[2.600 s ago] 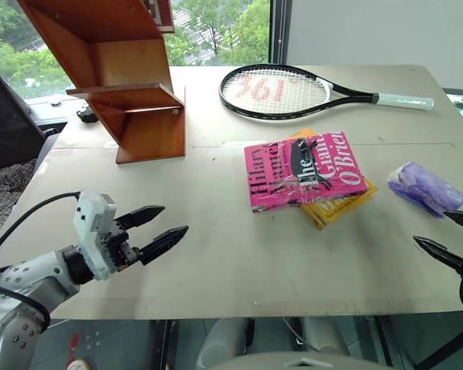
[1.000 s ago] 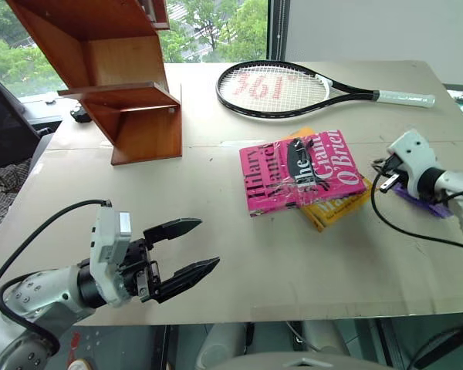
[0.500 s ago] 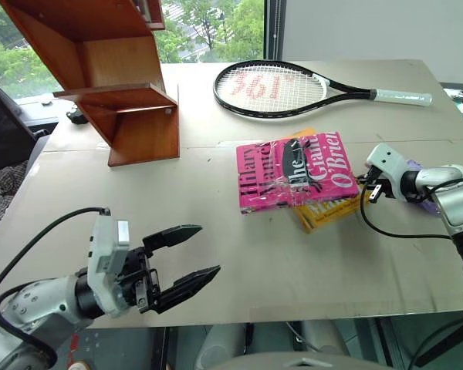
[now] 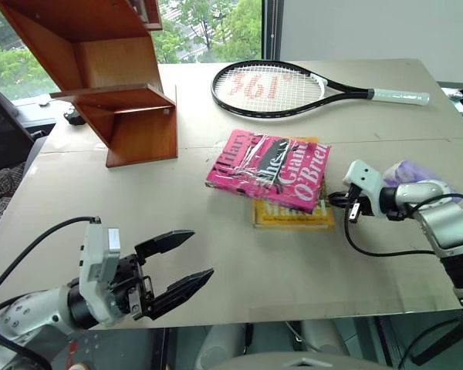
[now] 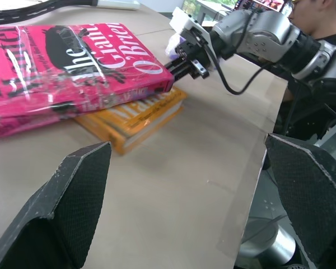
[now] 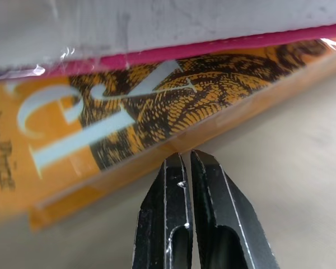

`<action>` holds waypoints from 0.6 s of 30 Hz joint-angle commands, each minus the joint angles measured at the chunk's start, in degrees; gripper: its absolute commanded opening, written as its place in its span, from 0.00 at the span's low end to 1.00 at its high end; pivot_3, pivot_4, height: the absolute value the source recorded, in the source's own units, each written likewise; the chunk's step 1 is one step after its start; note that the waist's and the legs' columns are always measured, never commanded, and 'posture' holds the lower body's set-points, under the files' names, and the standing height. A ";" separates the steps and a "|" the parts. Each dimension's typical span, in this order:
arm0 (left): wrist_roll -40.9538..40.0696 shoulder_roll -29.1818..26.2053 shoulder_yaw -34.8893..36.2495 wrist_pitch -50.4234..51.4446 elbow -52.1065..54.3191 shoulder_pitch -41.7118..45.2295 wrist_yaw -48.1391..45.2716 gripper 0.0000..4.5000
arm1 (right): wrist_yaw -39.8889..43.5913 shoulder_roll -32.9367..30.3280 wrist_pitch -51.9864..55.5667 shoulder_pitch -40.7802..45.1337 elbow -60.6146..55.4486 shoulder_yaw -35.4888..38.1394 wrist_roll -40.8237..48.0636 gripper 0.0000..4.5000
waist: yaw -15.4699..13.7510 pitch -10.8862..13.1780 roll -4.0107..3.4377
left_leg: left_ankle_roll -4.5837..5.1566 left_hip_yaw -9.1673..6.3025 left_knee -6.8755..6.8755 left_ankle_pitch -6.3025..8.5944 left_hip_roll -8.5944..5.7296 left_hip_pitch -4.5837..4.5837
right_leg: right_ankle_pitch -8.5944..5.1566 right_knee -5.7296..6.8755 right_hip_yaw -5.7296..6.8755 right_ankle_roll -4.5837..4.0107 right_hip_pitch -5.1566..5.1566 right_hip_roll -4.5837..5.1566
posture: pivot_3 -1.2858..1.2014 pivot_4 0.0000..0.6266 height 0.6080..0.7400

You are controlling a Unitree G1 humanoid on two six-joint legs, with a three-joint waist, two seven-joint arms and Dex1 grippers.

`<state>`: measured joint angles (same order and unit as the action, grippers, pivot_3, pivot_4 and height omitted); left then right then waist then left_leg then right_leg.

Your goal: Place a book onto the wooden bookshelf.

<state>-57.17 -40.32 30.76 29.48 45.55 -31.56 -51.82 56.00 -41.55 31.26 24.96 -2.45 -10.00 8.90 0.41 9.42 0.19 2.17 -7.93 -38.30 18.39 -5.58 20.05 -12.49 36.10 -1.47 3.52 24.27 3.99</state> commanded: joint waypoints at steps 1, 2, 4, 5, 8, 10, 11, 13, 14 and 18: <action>0.22 2.19 0.17 0.22 -1.80 1.20 6.04 1.00 | 0.72 -2.88 -6.58 -4.76 -1.91 8.77 2.80 0.01 | -0.56 0.00 0.00 | 0.00 0.00 0.00 0.00 -0.01 0.00 | 0.00 0.00 0.00 0.00 0.00 0.01 | 0.52 0.24 1.00; -0.50 2.88 0.02 0.84 -2.47 1.78 7.92 1.00 | 3.10 -3.78 -7.53 -7.21 -3.00 11.64 5.56 0.01 | -1.15 0.00 -0.01 | 0.00 -0.02 0.00 0.00 -0.03 0.01 | 0.00 -0.01 0.01 0.00 -0.01 0.03 | 0.52 0.24 1.00; -0.81 4.05 -0.72 1.70 -3.57 3.15 11.09 1.00 | 7.37 -5.35 -7.53 -12.58 -6.74 17.07 11.33 0.21 | -1.57 0.00 -0.01 | 0.02 -0.14 0.00 0.01 -0.02 0.09 | 0.00 -0.12 0.08 0.00 -0.01 0.03 | 0.52 0.24 1.00; -1.75 4.65 -1.21 2.44 -4.20 4.06 12.82 1.00 | 8.92 -6.16 -7.21 -15.59 -8.60 20.15 13.80 0.28 | -1.57 0.00 -0.01 | 0.02 -0.17 -0.01 0.01 -0.01 0.11 | 0.00 -0.13 0.11 0.00 -0.01 0.02 | 0.52 0.24 1.00; -5.67 5.80 -2.57 5.37 -6.47 7.85 18.56 1.00 | 12.61 -7.75 -5.78 -23.65 -14.12 29.04 21.22 0.60 | -1.88 -0.02 -0.04 | 0.02 -0.25 -0.03 0.01 -0.01 0.14 | 0.00 -0.14 0.19 0.01 -0.03 0.02 | 0.52 0.24 1.00; -11.83 5.37 -3.13 8.99 -8.92 10.67 22.19 1.00 | 13.74 -8.19 -4.80 -27.37 -17.86 33.47 25.43 0.83 | -1.59 -0.04 -0.07 | 0.02 -0.25 -0.07 0.01 -0.01 0.10 | 0.01 -0.09 0.18 0.01 -0.08 0.02 | 0.52 0.24 1.00; -13.35 5.01 -3.56 10.86 -10.46 12.51 25.18 1.00 | 14.32 -8.03 -5.32 -29.03 -20.01 35.16 26.92 0.93 | -1.53 -0.05 -0.10 | 0.02 -0.24 -0.07 0.01 -0.01 0.06 | 0.01 -0.06 0.16 0.01 -0.10 0.02 | 0.52 0.24 1.00; -18.93 3.85 -4.71 14.86 -13.62 15.71 29.78 1.00 | 14.00 -7.49 -5.59 -30.96 -23.45 37.56 29.55 0.99 | -1.29 -0.05 -0.10 | 0.02 -0.24 -0.07 0.01 0.00 -0.07 | 0.01 -0.01 0.16 0.01 -0.21 0.02 | 0.52 0.24 1.00; -22.72 3.17 -5.82 17.09 -15.76 18.22 31.63 1.00 | 13.02 -7.03 -5.49 -31.39 -25.64 38.50 31.07 0.99 | -1.11 -0.06 -0.09 | 0.01 -0.24 -0.06 0.01 0.00 -0.17 | 0.01 0.04 0.16 0.01 -0.29 0.01 | 0.52 0.24 1.00; -34.53 3.02 -11.05 22.56 -24.44 28.00 41.85 1.00 | 10.25 -4.69 -8.03 -32.79 -32.14 40.37 33.71 0.99 | -1.34 -0.10 -0.05 | 0.01 -0.23 -0.11 0.01 -0.01 -0.28 | 0.01 0.18 0.17 0.01 -0.35 0.02 | 0.52 0.24 1.00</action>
<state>-87.47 -36.89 20.39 50.60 22.66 -4.63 -13.02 67.29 -46.33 24.51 -7.75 -31.84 28.18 40.96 -0.93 9.32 0.14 2.17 -8.17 -38.43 18.40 -5.60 19.77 -12.49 36.30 -1.29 3.53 23.92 4.01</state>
